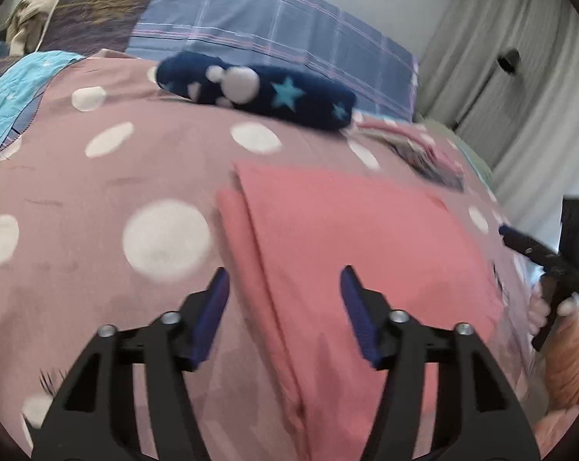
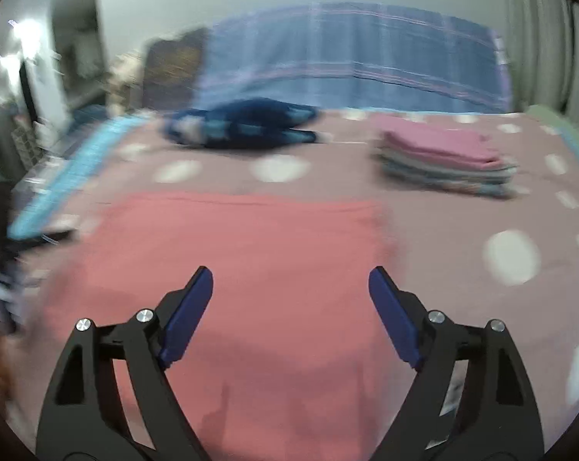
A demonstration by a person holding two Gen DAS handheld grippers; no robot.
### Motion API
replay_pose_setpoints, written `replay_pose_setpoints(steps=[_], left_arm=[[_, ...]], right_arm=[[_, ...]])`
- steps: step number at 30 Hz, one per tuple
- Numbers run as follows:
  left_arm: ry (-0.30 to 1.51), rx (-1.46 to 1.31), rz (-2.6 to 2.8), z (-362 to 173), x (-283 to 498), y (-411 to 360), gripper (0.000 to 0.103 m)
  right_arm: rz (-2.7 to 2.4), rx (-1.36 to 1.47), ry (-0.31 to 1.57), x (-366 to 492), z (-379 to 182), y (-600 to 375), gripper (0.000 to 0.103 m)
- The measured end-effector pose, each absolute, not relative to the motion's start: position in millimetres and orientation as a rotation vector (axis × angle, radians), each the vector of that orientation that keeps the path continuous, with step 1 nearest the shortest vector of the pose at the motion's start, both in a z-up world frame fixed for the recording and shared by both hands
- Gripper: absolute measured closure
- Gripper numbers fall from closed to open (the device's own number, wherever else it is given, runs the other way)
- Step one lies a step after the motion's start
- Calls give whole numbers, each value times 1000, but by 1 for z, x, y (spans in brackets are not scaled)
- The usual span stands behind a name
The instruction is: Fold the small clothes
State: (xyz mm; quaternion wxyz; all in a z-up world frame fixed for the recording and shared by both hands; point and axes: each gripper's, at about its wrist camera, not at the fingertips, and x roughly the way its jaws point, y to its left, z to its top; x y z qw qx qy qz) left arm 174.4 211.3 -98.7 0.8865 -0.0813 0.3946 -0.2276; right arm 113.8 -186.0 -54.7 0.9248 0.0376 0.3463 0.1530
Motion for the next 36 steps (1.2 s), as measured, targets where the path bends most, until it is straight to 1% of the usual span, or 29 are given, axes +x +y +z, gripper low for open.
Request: replay_pose_setpoints(steps=[1,3,5,6,10,14,18,22,24,26,27,28,29,31,33,34,35,36], left_arm=[[829,-171,-473,-104,165,210,41],[854,-213,-471,-116,156,215,41],[893,-300,-441,-131,147,223,42],[885,-323,-437,-131,141,225,42],[852,-358,-381,-122,114,239,42],[836,-378,-283,-125,102,268,42],[833,-404,-293,-131,92,275,42],[820,-401,-337,-128,84,270,42],[809,-403,-394,-126,83,264,50],[816,-392,-422,-127,88,258,69],[823,-392,-426,-128,93,256,73],[830,-395,-433,-129,99,255,81],[835,-398,-440,-131,102,253,83],[846,-401,-448,-133,109,251,83],[864,-394,-470,-135,113,247,82],[870,-390,-475,-136,113,245,79],[877,-384,-485,-137,114,242,72],[877,-387,-497,-138,114,241,68]], right_arm=[[355,46,715,104,-56,-165,20],[404,-87,698,84,-57,-121,31],[472,-215,692,68,-62,-83,52],[514,-260,691,61,-64,-64,54],[616,-376,707,48,-72,-15,54],[647,-470,705,39,-79,18,54],[655,-459,730,40,-86,25,52],[638,-444,719,46,-78,22,52],[610,-432,701,62,-64,19,52],[597,-381,702,102,-40,18,52],[599,-355,716,120,-33,19,52],[608,-323,745,144,-25,24,54],[616,-304,765,159,-21,28,59],[627,-296,807,197,-18,47,60],[613,-342,863,228,-30,74,60],[600,-348,894,239,-37,82,60],[591,-348,929,249,-47,90,60],[579,-354,967,260,-59,100,60]])
